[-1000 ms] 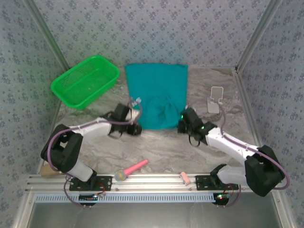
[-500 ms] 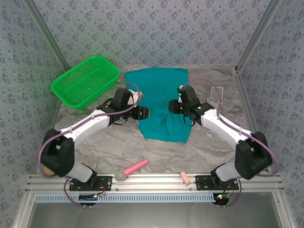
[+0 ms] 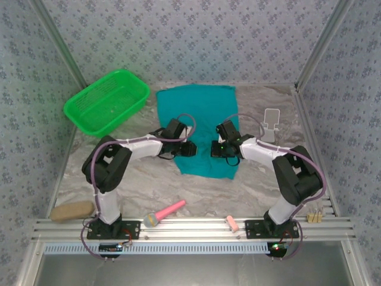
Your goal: Fold the inside-out t-shirt
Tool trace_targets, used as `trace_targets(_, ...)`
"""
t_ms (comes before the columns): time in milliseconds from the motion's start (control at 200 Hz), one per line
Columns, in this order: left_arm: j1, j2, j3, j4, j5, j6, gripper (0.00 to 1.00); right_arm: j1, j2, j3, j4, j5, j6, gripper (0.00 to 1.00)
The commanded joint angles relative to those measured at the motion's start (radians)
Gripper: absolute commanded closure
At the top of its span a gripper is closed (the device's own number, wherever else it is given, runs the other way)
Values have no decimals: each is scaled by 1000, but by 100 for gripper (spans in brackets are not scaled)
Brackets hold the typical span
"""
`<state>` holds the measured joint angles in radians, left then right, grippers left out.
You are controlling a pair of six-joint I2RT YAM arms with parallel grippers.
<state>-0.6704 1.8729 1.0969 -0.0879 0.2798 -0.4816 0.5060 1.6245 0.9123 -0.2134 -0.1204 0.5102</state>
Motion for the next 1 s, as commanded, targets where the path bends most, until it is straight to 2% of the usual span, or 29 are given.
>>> trace_targets(0,-1,-50,-51,40,-86,-35,100,-9,-134,-23,-109,-19,31,100)
trace_targets(110,10,-191,-184,-8,-83,7,100,-39,-239,-70,-275,73,39,100)
trace_targets(250,24,-277,-261,-173,-1,55,100,-99,-296,-149,-322,36,-3,100)
trace_targets(295,22,-290,-276,-188,36,52,100,-98,-301,-128,-341,42,-24,84)
trace_targets(345,19,-309,-289,-174,77,35,92,-85,-304,-83,-374,87,-32,66)
trace_targets(395,7,-333,-292,-130,105,22,83,-62,-312,-35,-383,127,-36,63)
trace_targets(475,-30,-347,-257,-46,140,36,72,-28,-312,28,-383,161,-68,65)
trace_targets(560,-64,-308,-178,3,149,53,60,-7,-295,56,-347,115,-72,66)
trace_targets(665,-80,-217,-77,47,151,66,55,14,-236,40,-263,45,-36,60)
trace_targets(755,-87,-127,-21,93,137,64,52,23,-183,23,-219,119,-29,56)
trace_targets(840,-109,-47,28,115,121,68,49,-13,-156,-7,-181,172,-8,54)
trace_targets(930,-150,15,73,110,60,58,48,-74,-140,-39,-128,79,-2,54)
trace_targets(994,-180,49,87,104,-11,42,46,-89,-114,-36,-130,55,-19,54)
